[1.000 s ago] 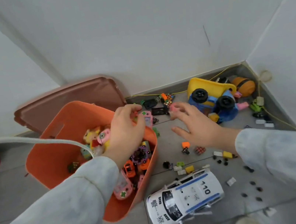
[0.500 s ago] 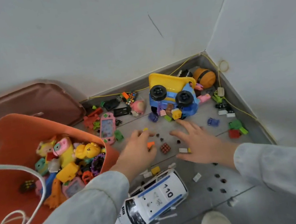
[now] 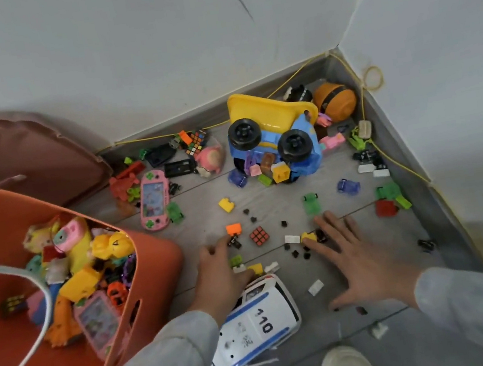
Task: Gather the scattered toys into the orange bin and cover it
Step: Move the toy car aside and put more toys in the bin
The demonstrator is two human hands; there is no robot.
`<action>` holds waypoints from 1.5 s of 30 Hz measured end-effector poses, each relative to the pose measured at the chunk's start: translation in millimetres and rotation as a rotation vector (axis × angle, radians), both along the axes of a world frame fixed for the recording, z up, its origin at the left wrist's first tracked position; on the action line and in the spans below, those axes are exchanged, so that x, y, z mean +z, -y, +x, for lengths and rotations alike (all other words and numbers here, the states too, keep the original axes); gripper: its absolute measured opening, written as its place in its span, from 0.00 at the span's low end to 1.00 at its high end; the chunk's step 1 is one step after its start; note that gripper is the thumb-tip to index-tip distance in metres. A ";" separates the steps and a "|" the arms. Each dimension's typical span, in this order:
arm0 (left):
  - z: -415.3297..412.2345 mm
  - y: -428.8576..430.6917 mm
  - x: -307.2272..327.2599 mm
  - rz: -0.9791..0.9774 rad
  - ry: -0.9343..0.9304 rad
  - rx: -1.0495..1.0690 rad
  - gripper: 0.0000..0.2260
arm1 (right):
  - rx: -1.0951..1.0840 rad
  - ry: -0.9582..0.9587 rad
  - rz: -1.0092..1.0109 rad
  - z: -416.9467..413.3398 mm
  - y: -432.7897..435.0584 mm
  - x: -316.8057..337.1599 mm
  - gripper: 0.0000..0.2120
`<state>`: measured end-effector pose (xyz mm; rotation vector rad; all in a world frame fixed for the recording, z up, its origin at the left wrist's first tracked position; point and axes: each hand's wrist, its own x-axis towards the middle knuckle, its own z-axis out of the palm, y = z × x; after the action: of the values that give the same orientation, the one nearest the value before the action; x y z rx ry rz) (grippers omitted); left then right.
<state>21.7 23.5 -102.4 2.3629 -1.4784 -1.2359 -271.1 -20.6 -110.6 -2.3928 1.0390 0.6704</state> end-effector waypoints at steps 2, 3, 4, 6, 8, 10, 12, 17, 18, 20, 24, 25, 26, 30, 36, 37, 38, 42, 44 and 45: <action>-1.7 1.3 -5.2 -0.080 -0.052 -0.011 0.34 | 0.064 0.088 -0.054 11.1 1.3 -9.8 0.59; -2.9 2.5 -6.9 -0.128 -0.064 -0.016 0.32 | 0.112 0.120 -0.067 17.2 3.4 -14.7 0.57; -4.3 4.5 -9.2 -0.177 -0.073 -0.015 0.31 | 0.154 0.139 -0.082 23.7 8.1 -18.5 0.55; -5.1 8.1 -10.8 -0.250 -0.090 -0.029 0.33 | 0.157 0.164 -0.118 35.6 19.4 -22.9 0.53; -3.3 10.6 -11.4 -0.275 -0.071 -0.107 0.38 | 0.101 0.184 -0.180 43.6 31.3 -25.6 0.53; -0.2 13.7 -13.3 -0.255 0.095 -0.269 0.44 | 0.060 0.173 -0.213 47.8 41.2 -28.3 0.52; 2.3 19.1 -15.7 -0.204 0.308 -0.422 0.49 | 0.029 0.164 -0.228 49.0 48.7 -30.9 0.51; 4.2 28.9 -32.2 -0.193 0.391 -0.560 0.53 | -0.104 0.165 -0.271 49.2 63.6 -32.1 0.52; 4.2 30.9 -35.0 -0.200 0.382 -0.568 0.52 | -0.109 0.170 -0.268 48.4 67.1 -32.3 0.52; 2.9 36.6 -37.5 -0.229 0.370 -0.590 0.49 | -0.102 0.181 -0.272 46.8 72.9 -33.2 0.51; 0.5 44.6 -37.5 -0.284 0.374 -0.636 0.38 | -0.062 0.205 -0.305 46.8 77.5 -35.5 0.47; 0.0 44.4 -37.9 -0.301 0.367 -0.650 0.35 | -0.032 0.207 -0.314 47.2 77.9 -35.9 0.45; -0.9 43.7 -38.6 -0.315 0.357 -0.667 0.32 | 0.005 0.207 -0.324 47.4 78.3 -36.2 0.43; -2.8 42.6 -37.6 -0.315 0.307 -0.660 0.29 | 0.111 0.261 -0.417 47.1 74.9 -38.7 0.32; -4.5 47.7 -22.6 -0.207 0.191 -0.574 0.30 | -0.016 0.294 -0.494 38.3 63.5 -40.0 0.25; -3.8 48.5 -19.8 -0.194 0.166 -0.543 0.30 | -0.041 0.291 -0.491 36.9 61.5 -39.7 0.25; -3.0 48.8 -18.0 -0.188 0.139 -0.508 0.29 | -0.052 0.289 -0.477 35.9 60.0 -39.9 0.24; 0.4 42.8 -13.8 -0.184 0.057 -0.342 0.24 | -0.067 0.304 -0.370 41.0 59.1 -37.3 0.18; 1.4 39.6 -8.6 -0.189 0.029 -0.253 0.23 | -0.102 0.320 -0.312 44.6 59.1 -34.9 0.14; 1.3 39.3 -5.7 -0.180 0.019 -0.220 0.24 | -0.108 0.321 -0.276 45.9 58.9 -34.7 0.13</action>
<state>23.1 -15.8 -108.1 2.1494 -1.8129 -1.0707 -225.2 -79.5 -145.3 -2.5400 1.1690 0.1012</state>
